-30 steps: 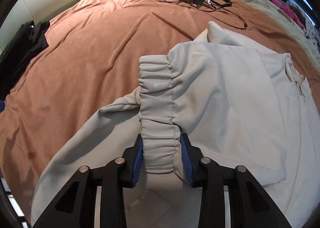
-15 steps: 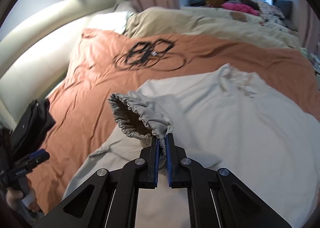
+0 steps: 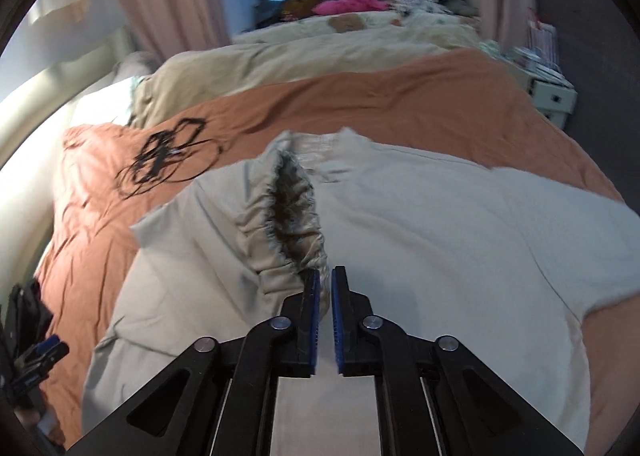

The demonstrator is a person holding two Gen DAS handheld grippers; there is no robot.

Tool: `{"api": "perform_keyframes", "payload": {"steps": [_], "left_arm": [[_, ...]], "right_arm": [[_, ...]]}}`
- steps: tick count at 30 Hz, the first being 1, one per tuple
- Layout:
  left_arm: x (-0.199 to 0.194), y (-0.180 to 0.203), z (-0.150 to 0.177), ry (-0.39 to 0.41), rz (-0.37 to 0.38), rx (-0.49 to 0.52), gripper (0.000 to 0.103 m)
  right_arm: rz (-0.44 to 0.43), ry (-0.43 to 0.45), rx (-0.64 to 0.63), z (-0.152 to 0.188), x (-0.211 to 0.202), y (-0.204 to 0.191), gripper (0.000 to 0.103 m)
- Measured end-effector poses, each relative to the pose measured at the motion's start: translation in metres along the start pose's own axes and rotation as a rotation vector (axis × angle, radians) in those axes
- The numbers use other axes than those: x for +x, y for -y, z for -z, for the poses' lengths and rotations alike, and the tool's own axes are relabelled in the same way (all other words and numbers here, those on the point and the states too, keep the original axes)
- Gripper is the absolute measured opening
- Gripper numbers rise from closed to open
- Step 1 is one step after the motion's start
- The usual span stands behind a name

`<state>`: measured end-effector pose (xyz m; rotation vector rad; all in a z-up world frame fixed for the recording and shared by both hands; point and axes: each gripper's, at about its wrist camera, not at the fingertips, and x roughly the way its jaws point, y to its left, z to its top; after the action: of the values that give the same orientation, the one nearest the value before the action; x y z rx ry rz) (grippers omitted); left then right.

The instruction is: Fold large clothes

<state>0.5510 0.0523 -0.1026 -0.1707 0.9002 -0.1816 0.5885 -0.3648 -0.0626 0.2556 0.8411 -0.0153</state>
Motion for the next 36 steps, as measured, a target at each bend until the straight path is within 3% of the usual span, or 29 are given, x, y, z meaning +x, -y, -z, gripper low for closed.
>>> {"api": "perform_keyframes", "payload": {"steps": [1, 2, 3, 5, 7, 10, 13, 15, 20, 22, 26, 28, 31, 32, 36], "left_arm": [[0.004, 0.001, -0.001, -0.006, -0.001, 0.005, 0.082], [0.007, 0.003, -0.002, -0.01, -0.003, 0.012, 0.082], [0.009, 0.004, -0.002, -0.012, -0.011, 0.022, 0.082], [0.015, 0.007, -0.004, -0.016, -0.025, 0.033, 0.082], [0.023, 0.006, -0.005, -0.033, -0.024, 0.035, 0.08], [0.035, 0.009, -0.004, -0.059, -0.009, 0.054, 0.067], [0.049, 0.01, -0.001, -0.097, -0.006, 0.069, 0.061], [0.058, 0.009, 0.001, -0.118, -0.002, 0.07, 0.05], [0.075, 0.007, 0.001, -0.149, -0.025, 0.089, 0.047], [0.079, 0.006, -0.001, -0.156, -0.037, 0.091, 0.036], [0.085, 0.003, -0.004, -0.162, -0.043, 0.074, 0.032], [0.087, 0.003, -0.005, -0.161, -0.057, 0.085, 0.027], [0.09, 0.002, -0.005, -0.166, -0.06, 0.084, 0.024], [0.09, 0.002, -0.005, -0.167, -0.06, 0.084, 0.024], [0.09, 0.002, -0.006, -0.168, -0.067, 0.09, 0.024]], "right_arm": [[-0.009, -0.001, 0.02, 0.002, 0.0, 0.006, 0.049], [-0.031, -0.004, 0.062, 0.005, -0.001, 0.014, 0.088], [-0.025, 0.027, 0.074, 0.009, -0.005, 0.02, 0.102], [-0.042, 0.05, 0.077, 0.016, -0.007, 0.026, 0.102], [-0.084, 0.011, 0.095, 0.022, 0.003, 0.03, 0.102], [-0.1, -0.05, 0.119, 0.031, 0.024, 0.038, 0.102], [-0.116, -0.11, 0.155, 0.044, 0.046, 0.046, 0.089], [-0.136, -0.145, 0.174, 0.046, 0.065, 0.047, 0.073], [-0.171, -0.199, 0.22, 0.046, 0.107, 0.046, 0.072], [-0.176, -0.207, 0.232, 0.04, 0.122, 0.045, 0.072], [-0.161, -0.22, 0.252, 0.029, 0.15, 0.044, 0.067], [-0.125, -0.223, 0.25, 0.025, 0.161, 0.044, 0.053], [-0.112, -0.208, 0.236, 0.02, 0.169, 0.046, 0.018], [-0.128, -0.205, 0.233, 0.019, 0.169, 0.046, 0.013], [-0.116, -0.158, 0.221, 0.02, 0.148, 0.051, 0.01]]}}
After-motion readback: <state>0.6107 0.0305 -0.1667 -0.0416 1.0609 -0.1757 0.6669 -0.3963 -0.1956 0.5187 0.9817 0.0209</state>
